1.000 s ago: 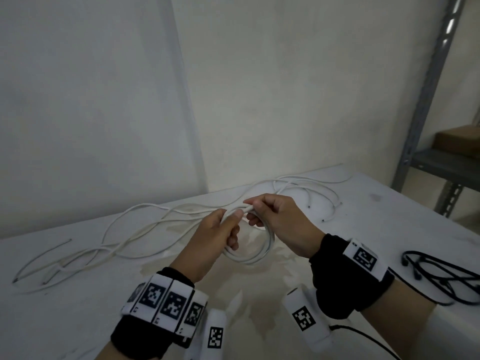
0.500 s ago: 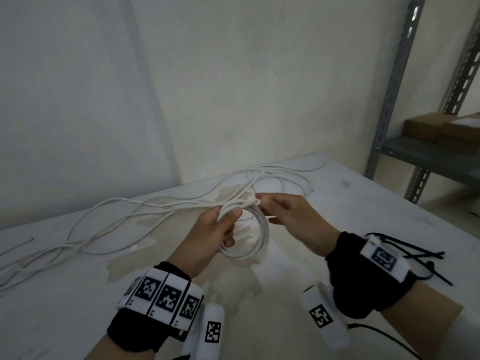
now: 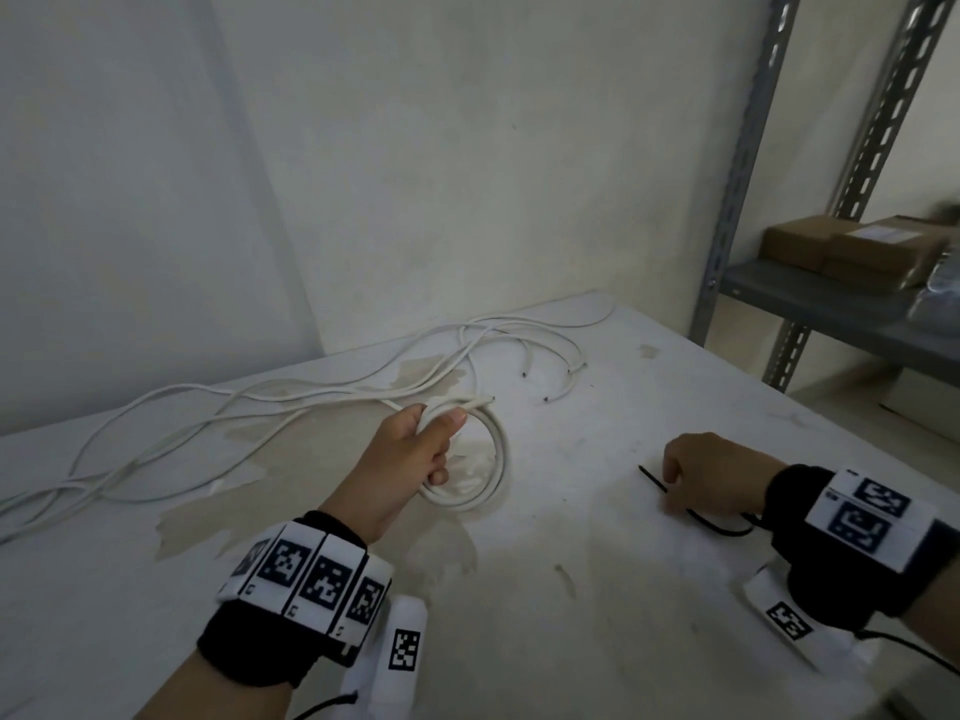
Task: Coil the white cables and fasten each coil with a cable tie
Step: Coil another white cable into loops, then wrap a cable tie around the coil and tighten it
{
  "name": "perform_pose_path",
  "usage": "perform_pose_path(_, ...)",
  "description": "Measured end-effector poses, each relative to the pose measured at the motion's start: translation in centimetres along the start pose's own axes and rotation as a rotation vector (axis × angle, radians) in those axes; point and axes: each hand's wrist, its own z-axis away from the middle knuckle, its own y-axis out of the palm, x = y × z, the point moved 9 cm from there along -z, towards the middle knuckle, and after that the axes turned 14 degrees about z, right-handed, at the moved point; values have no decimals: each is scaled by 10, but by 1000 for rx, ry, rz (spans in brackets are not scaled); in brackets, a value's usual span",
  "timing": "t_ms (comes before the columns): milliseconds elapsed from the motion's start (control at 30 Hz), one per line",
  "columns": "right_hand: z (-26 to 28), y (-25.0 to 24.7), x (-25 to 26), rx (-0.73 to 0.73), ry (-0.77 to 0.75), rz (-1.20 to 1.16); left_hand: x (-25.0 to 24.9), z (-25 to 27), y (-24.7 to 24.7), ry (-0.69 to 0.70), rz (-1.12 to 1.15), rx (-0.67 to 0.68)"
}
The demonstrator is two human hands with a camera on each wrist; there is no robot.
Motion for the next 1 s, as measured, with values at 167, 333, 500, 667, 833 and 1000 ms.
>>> perform_pose_path(167,-14,-1,15,-15,-13,73,-3,-2,-8,7,-22,-24)
perform_pose_path(333,-12,-25,45,-101,-128,-222,-8,-2,-24,29,-25,-62)
perform_pose_path(500,-10,-38,80,-134,-216,-585,-13,0,-40,50,-26,-98)
perform_pose_path(667,-2,-48,112,-265,-244,-639,-19,2,-58,68,-20,-150)
perform_pose_path(833,11,-66,138,-464,-290,-768,-26,7,-79,90,-23,-232)
perform_pose_path(1000,22,-81,166,-543,-353,-917,-29,11,-98,100,-7,-277)
